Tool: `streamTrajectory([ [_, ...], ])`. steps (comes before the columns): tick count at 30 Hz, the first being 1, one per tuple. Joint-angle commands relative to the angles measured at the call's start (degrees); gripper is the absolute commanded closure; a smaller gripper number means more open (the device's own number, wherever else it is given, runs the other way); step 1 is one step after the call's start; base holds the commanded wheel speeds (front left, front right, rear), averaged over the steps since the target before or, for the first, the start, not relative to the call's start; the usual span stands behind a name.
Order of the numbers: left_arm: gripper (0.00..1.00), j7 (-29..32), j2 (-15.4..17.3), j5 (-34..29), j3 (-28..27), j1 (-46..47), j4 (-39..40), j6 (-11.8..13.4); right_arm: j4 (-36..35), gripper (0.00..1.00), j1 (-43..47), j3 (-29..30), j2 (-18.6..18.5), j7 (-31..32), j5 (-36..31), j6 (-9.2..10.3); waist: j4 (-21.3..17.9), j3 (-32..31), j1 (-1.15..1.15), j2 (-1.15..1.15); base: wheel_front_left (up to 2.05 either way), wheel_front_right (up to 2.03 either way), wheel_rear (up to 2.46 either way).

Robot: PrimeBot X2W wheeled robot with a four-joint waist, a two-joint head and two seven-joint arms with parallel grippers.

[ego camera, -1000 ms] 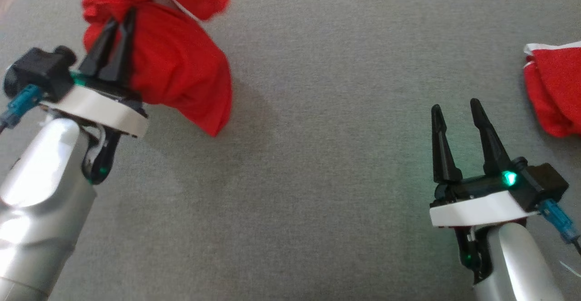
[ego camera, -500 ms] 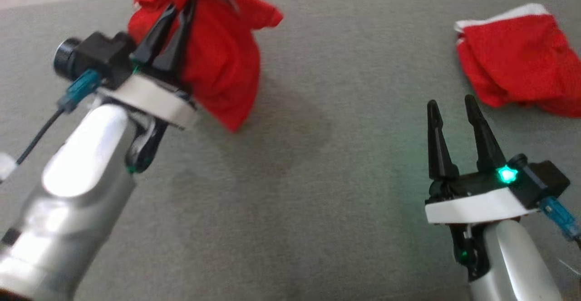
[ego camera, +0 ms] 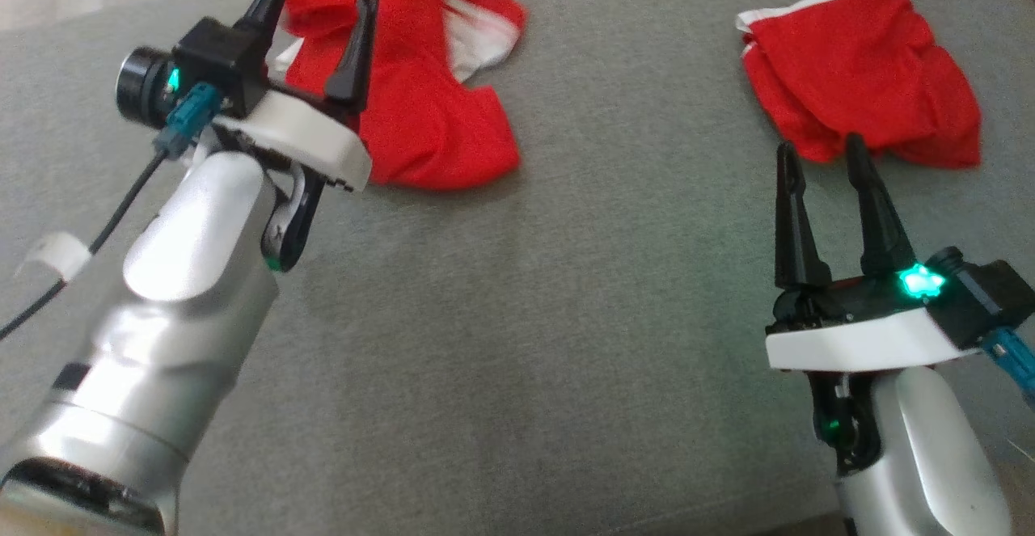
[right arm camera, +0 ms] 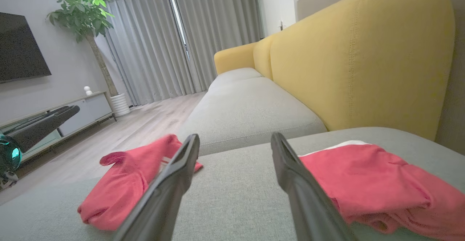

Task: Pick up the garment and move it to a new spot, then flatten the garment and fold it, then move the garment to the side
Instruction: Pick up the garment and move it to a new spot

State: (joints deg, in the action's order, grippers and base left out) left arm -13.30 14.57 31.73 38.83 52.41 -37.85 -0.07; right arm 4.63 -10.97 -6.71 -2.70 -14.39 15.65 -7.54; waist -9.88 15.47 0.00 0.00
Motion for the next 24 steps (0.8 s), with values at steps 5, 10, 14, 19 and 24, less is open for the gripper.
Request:
streamTrajectory([
  [5, 0.00, -1.53, 2.18, 0.94, -3.67, -4.15, 2.19, -0.53, -1.74, 0.00, 0.43, 0.13, -0.18, -0.61, -0.80, 0.05, 4.67, -2.54, 0.00, 0.00, 0.00, 0.00, 0.00],
  [10, 0.00, -1.67, 3.23, 0.37, -6.82, -12.76, 8.35, -0.38, -1.15, 0.00, 1.91, 1.88, -0.18, -0.61, -2.55, 0.05, 9.12, -4.91, 0.00, 0.00, 0.00, 0.00, 0.00],
  [14, 0.00, -1.68, 3.33, -0.86, -10.30, -21.53, 14.45, 0.39, -0.50, 0.00, 3.26, 2.90, -0.18, -0.61, -4.00, 0.05, 12.17, -6.63, 0.00, 0.00, 0.00, 0.00, 0.00],
  [19, 0.00, -1.69, 0.95, -2.97, -14.56, -32.09, 21.30, 1.43, 0.24, 0.00, 5.04, 3.63, -0.18, -0.61, -5.10, 0.05, 14.69, -8.02, 0.00, 0.00, 0.00, 0.00, 0.00],
  [24, 0.00, -1.69, -2.81, -4.40, -18.44, -38.99, 24.89, 1.65, 0.90, 0.00, 6.00, 3.40, -0.18, -0.61, -5.46, 0.05, 15.42, -8.70, 0.00, 0.00, 0.00, 0.00, 0.00],
])
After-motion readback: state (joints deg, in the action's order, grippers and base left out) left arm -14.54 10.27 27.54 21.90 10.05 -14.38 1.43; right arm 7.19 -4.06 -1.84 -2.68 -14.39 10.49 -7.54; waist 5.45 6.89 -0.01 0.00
